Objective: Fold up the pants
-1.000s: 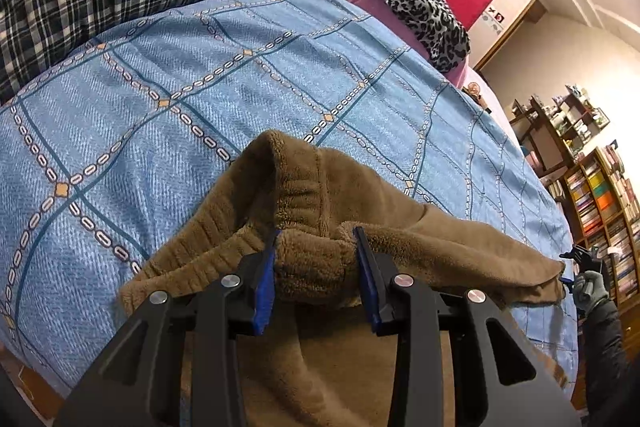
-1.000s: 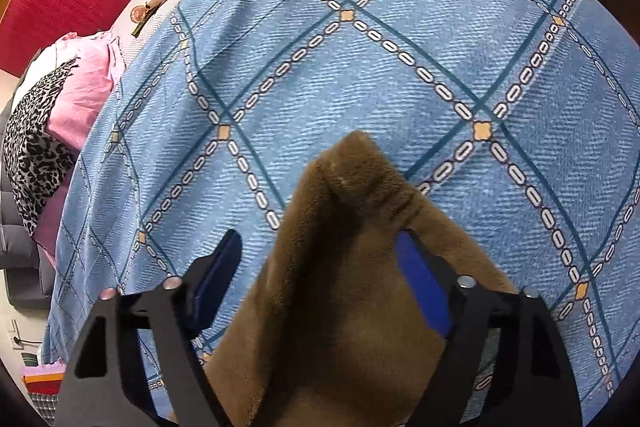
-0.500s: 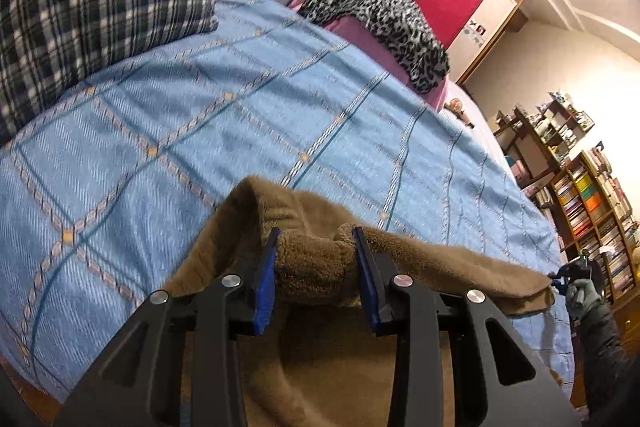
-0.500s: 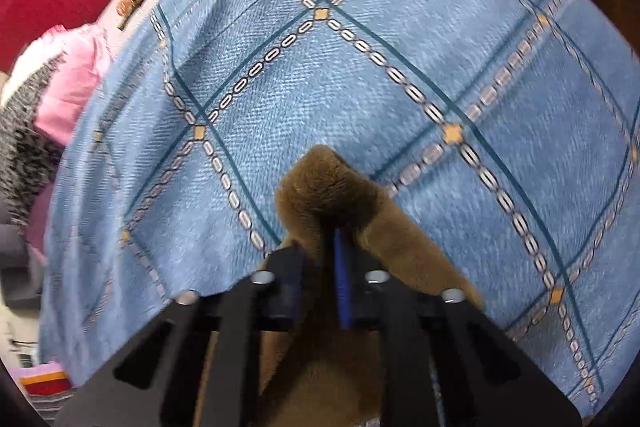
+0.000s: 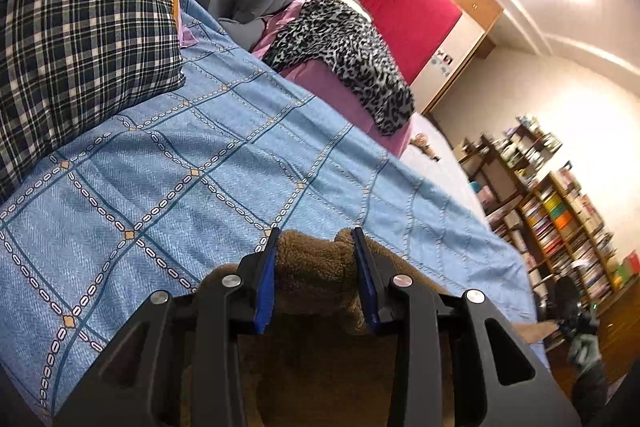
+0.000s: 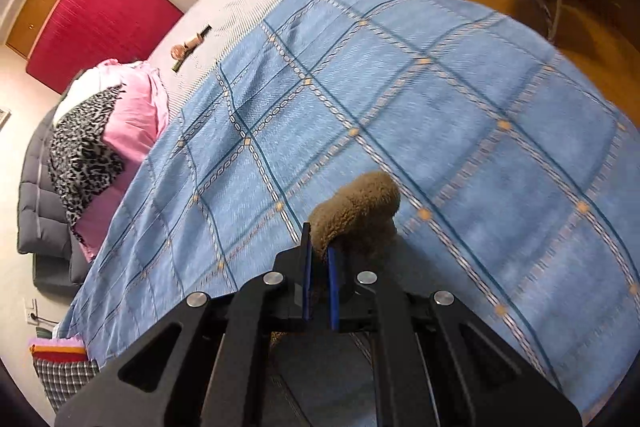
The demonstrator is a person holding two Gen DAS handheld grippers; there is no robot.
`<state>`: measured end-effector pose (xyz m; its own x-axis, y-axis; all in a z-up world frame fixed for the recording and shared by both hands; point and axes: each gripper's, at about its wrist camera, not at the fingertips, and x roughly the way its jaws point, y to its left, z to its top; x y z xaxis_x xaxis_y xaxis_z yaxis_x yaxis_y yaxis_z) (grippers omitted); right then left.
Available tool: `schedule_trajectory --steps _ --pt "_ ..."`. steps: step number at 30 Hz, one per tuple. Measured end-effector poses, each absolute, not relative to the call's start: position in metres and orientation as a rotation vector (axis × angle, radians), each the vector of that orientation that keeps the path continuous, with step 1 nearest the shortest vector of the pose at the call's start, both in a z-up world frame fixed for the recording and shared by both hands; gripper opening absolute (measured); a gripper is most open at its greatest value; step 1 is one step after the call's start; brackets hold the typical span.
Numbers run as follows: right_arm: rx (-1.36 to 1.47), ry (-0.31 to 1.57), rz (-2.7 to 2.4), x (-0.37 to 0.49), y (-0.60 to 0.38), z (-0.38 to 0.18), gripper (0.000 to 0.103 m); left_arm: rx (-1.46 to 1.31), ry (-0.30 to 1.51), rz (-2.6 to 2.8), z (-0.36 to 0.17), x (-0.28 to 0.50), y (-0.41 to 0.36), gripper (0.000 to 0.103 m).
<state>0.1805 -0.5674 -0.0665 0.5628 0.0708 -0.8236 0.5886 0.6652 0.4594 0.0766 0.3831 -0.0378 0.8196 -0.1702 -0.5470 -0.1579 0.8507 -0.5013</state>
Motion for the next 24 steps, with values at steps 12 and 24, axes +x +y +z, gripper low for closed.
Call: schedule_trajectory --steps 12,24 --pt "0.824 0.888 -0.391 0.001 -0.552 -0.066 0.006 -0.589 0.588 -0.047 -0.039 0.002 0.393 0.034" --pt "0.948 0.907 -0.414 -0.102 -0.543 -0.121 0.006 -0.698 0.560 0.030 -0.063 -0.067 0.422 0.019"
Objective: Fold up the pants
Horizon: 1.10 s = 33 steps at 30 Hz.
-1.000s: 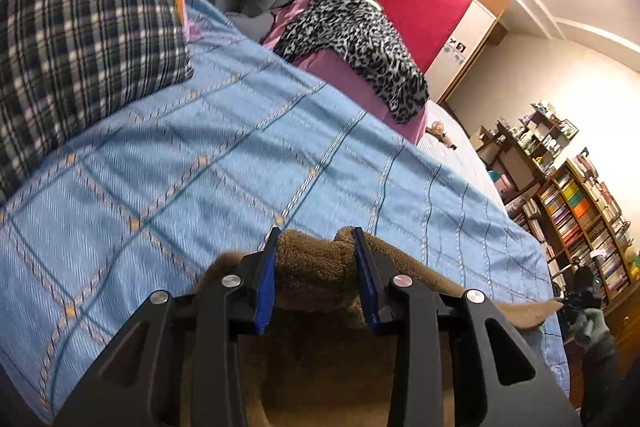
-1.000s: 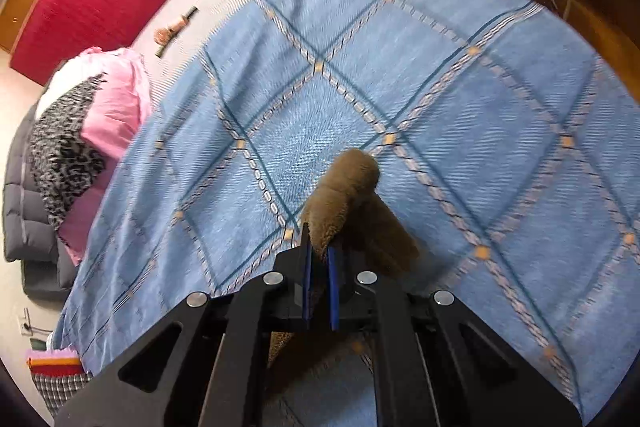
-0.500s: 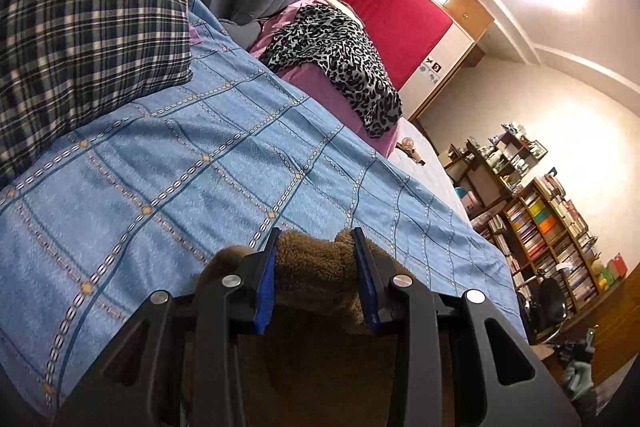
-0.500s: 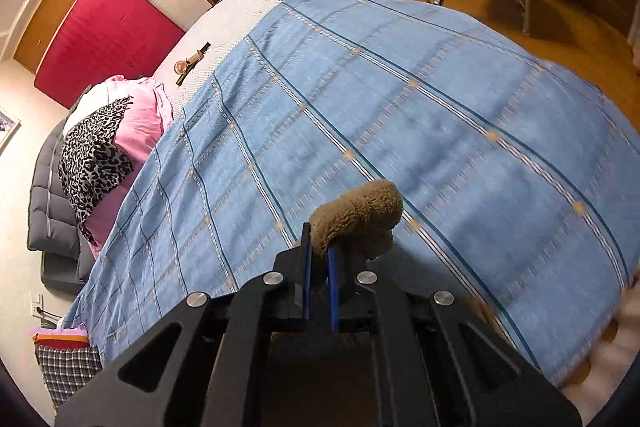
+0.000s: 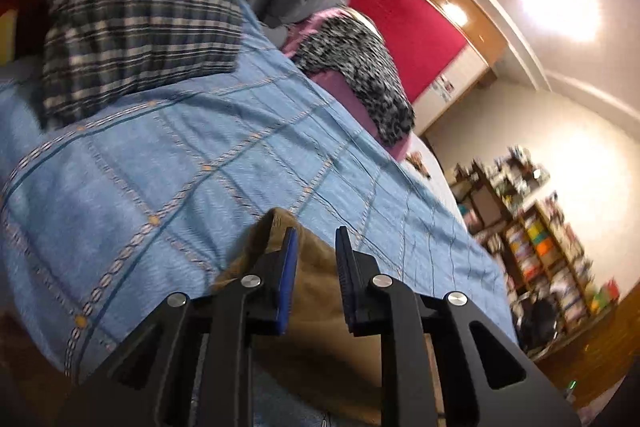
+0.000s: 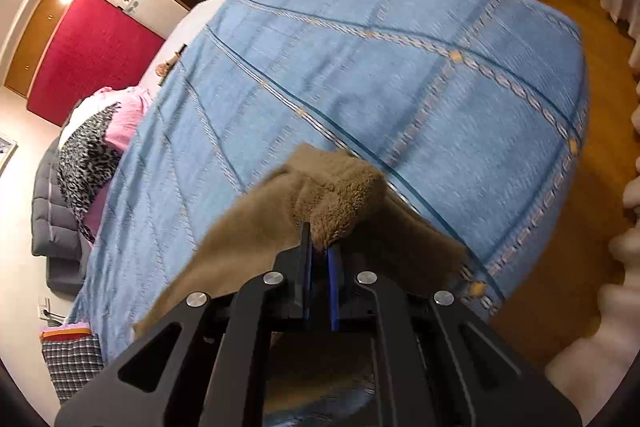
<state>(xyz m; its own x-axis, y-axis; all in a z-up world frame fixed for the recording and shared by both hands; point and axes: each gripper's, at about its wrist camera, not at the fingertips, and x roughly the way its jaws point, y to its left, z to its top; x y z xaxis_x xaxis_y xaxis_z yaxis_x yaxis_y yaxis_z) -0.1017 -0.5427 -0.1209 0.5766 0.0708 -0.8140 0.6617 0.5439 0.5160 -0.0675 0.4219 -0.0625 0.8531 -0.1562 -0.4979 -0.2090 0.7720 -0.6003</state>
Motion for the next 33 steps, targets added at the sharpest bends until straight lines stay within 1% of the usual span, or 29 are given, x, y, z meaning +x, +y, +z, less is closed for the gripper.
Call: schedule_trajectory --steps 4,6,8,9,11,16,20,21,22,23,25,27,28,29,30,31,32,33 --pt "0.971 0.914 -0.421 -0.107 -0.542 -0.137 0.006 -0.740 0.610 0.062 -0.078 -0.074 0.428 0.021" --pt "0.972 0.915 -0.421 -0.109 -0.541 -0.143 0.006 -0.722 0.642 0.074 -0.083 -0.074 0.423 0.030" --pt "0.977 0.917 -0.419 -0.110 -0.542 -0.146 0.006 -0.734 0.667 0.058 -0.088 -0.074 0.417 0.064" --pt "0.984 0.920 -0.417 -0.111 -0.542 -0.149 0.006 -0.754 0.670 0.056 -0.091 -0.075 0.415 0.067" --pt "0.990 0.925 -0.415 -0.112 -0.542 -0.154 0.006 -0.778 0.681 0.054 -0.096 -0.075 0.412 0.069" --pt "1.003 0.928 -0.412 -0.111 -0.542 -0.161 0.007 -0.867 0.740 0.047 -0.115 -0.071 0.406 0.070" --pt "1.016 0.932 -0.404 -0.109 -0.543 -0.166 0.009 -0.928 0.791 0.034 -0.128 -0.063 0.399 0.070" --pt "1.019 0.933 -0.403 -0.108 -0.543 -0.167 0.010 -0.940 0.801 0.029 -0.130 -0.061 0.397 0.070" --pt "1.025 0.936 -0.401 -0.107 -0.542 -0.169 0.016 -0.952 0.806 0.024 -0.132 -0.058 0.395 0.070" --pt "1.031 0.937 -0.398 -0.106 -0.542 -0.170 0.025 -0.958 0.810 0.027 -0.133 -0.056 0.394 0.070" --pt "1.036 0.929 -0.393 -0.103 -0.542 -0.172 0.032 -0.973 0.821 0.043 -0.136 -0.049 0.392 0.069" --pt "1.034 0.919 -0.389 -0.100 -0.540 -0.173 0.033 -0.976 0.808 0.037 -0.135 -0.044 0.390 0.064" --pt "1.033 0.913 -0.386 -0.098 -0.540 -0.174 0.033 -0.963 0.810 0.036 -0.134 -0.039 0.386 0.054" --pt "1.030 0.909 -0.385 -0.097 -0.539 -0.174 0.033 -0.959 0.814 0.032 -0.133 -0.037 0.385 0.040" --pt "1.026 0.906 -0.388 -0.095 -0.539 -0.175 0.033 -0.959 0.821 0.026 -0.133 -0.033 0.382 0.035" --pt "1.025 0.901 -0.388 -0.093 -0.539 -0.175 0.033 -0.955 0.840 0.031 -0.134 -0.028 0.379 0.023" --pt "1.021 0.892 -0.385 -0.091 -0.539 -0.176 0.033 -0.951 0.854 0.044 -0.135 -0.025 0.379 0.013" --pt "1.010 0.887 -0.380 -0.090 -0.539 -0.175 0.033 -0.950 0.866 0.056 -0.135 -0.023 0.377 0.011"
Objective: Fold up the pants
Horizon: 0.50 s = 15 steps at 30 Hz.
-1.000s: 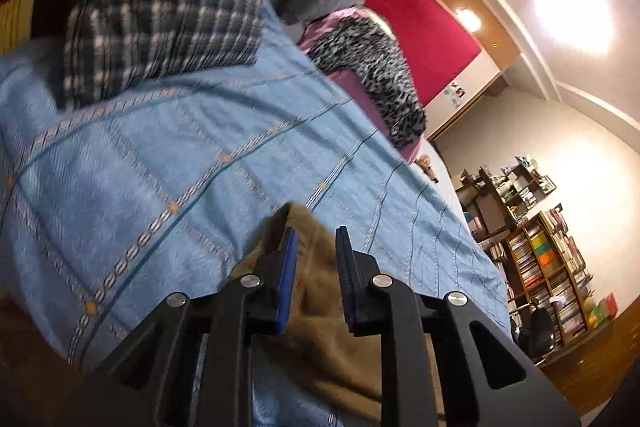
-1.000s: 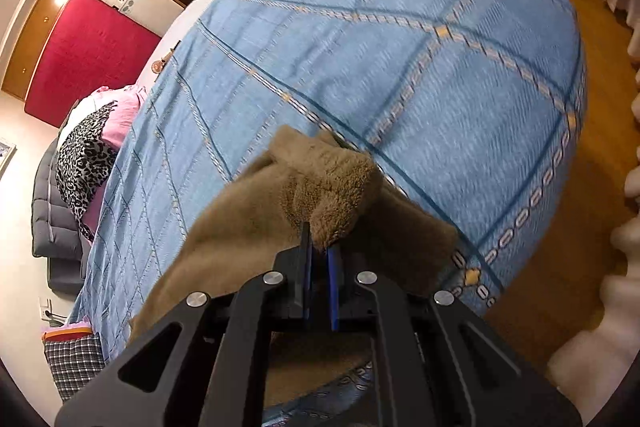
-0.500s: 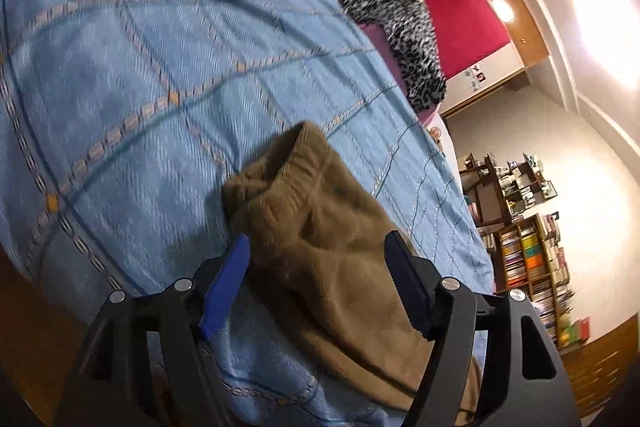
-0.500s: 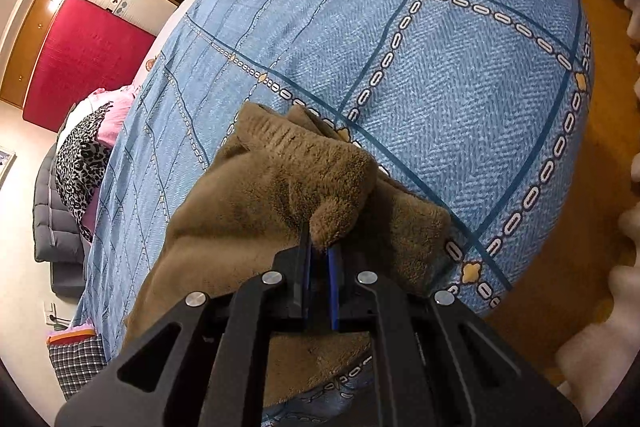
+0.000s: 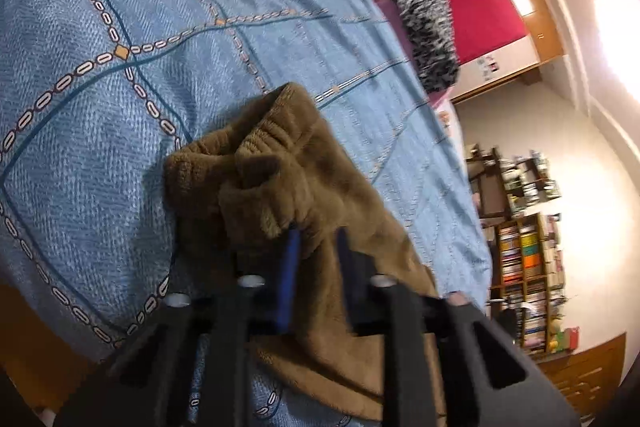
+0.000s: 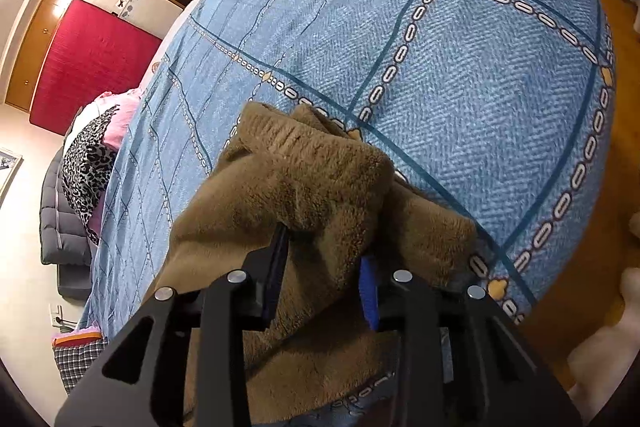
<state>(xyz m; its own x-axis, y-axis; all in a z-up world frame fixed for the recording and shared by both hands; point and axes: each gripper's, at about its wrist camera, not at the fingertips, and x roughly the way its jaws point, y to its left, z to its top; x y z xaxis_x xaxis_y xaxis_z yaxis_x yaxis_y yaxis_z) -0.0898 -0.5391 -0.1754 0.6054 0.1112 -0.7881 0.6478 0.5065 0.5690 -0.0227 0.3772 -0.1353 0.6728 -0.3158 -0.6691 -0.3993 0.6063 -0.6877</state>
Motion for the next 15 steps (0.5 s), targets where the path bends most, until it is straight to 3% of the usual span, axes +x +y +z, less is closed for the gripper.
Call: schedule_trajectory --steps 1,4,11,15 --pt "0.994 0.879 -0.379 -0.088 -0.539 -0.173 0.033 -0.953 0.870 0.074 -0.135 -0.021 0.377 0.006" --pt "0.916 0.808 -0.382 -0.089 -0.536 -0.160 0.011 -0.971 0.848 0.119 -0.128 -0.021 0.383 0.000" --pt "0.773 0.736 -0.381 -0.084 -0.525 -0.126 0.009 -0.926 0.747 0.157 -0.089 -0.039 0.401 0.000" --pt "0.774 0.759 -0.384 -0.075 -0.523 -0.131 0.009 -0.868 0.821 0.153 -0.085 -0.041 0.391 0.002"
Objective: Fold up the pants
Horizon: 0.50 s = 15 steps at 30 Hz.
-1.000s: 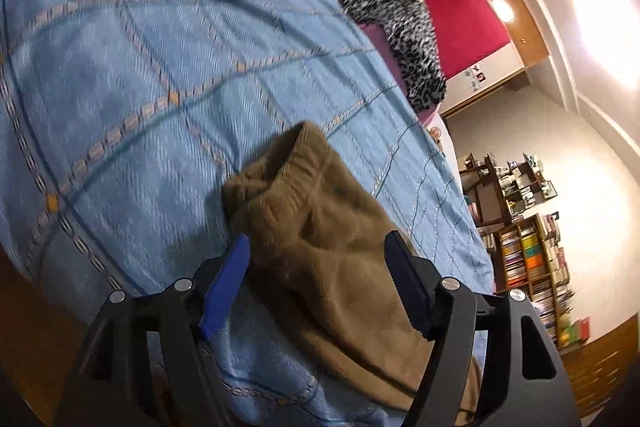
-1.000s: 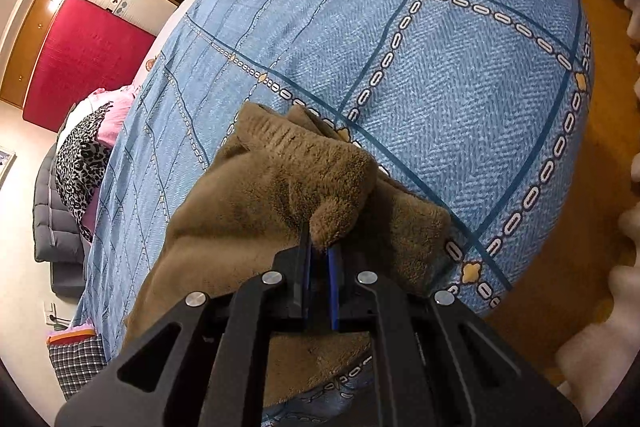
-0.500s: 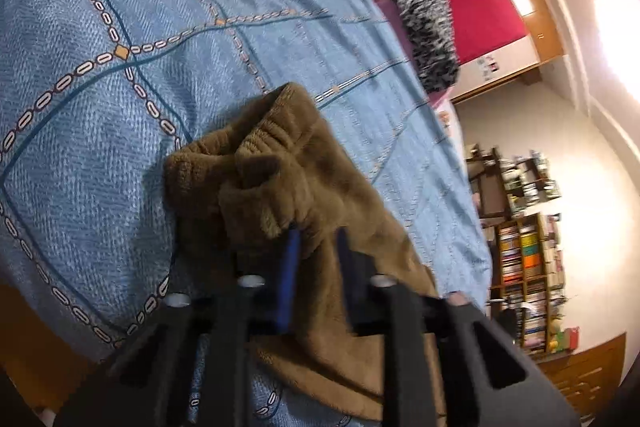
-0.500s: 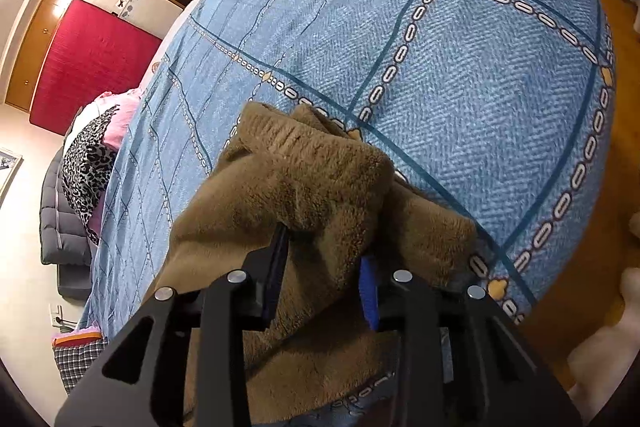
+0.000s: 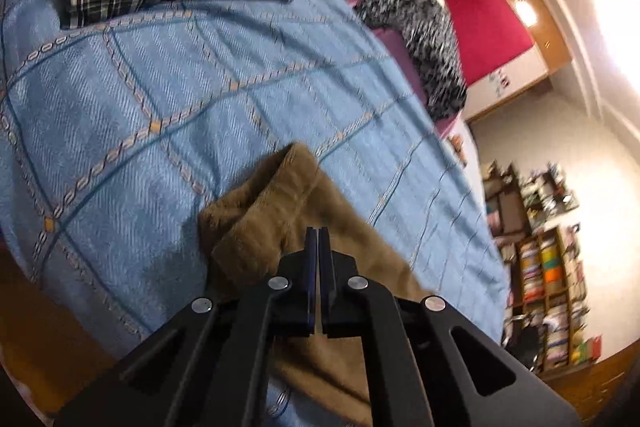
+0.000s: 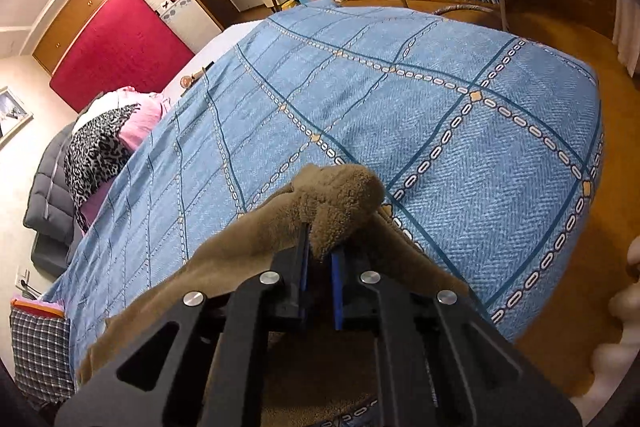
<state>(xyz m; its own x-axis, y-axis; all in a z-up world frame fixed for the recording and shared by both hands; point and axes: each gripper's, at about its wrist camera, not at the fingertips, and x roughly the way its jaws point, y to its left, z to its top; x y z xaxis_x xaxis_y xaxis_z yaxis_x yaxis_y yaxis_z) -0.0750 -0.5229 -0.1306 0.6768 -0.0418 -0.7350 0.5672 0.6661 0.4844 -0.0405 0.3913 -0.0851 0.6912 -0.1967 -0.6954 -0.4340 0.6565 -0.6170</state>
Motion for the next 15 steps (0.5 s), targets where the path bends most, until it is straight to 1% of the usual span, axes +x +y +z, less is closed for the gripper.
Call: schedule_trajectory --steps 1,2,4,9,13,15 --pt "0.784 0.765 -0.385 -0.073 -0.523 -0.133 0.009 -0.878 0.854 0.148 -0.090 -0.040 0.389 0.013" --pt "0.795 0.770 -0.385 -0.072 -0.524 -0.136 0.009 -0.888 0.865 0.147 -0.093 -0.041 0.387 0.038" --pt "0.810 0.773 -0.387 -0.070 -0.525 -0.139 0.009 -0.912 0.861 0.171 -0.101 -0.045 0.385 0.066" --pt "0.818 0.775 -0.380 -0.075 -0.527 -0.144 0.009 -1.008 0.876 0.155 -0.119 -0.046 0.382 0.067" --pt "0.819 0.778 -0.380 -0.078 -0.527 -0.149 0.009 -1.033 0.908 0.145 -0.128 -0.037 0.371 0.067" --pt "0.820 0.787 -0.382 -0.079 -0.527 -0.155 0.009 -1.039 0.931 0.174 -0.135 -0.028 0.367 0.060"
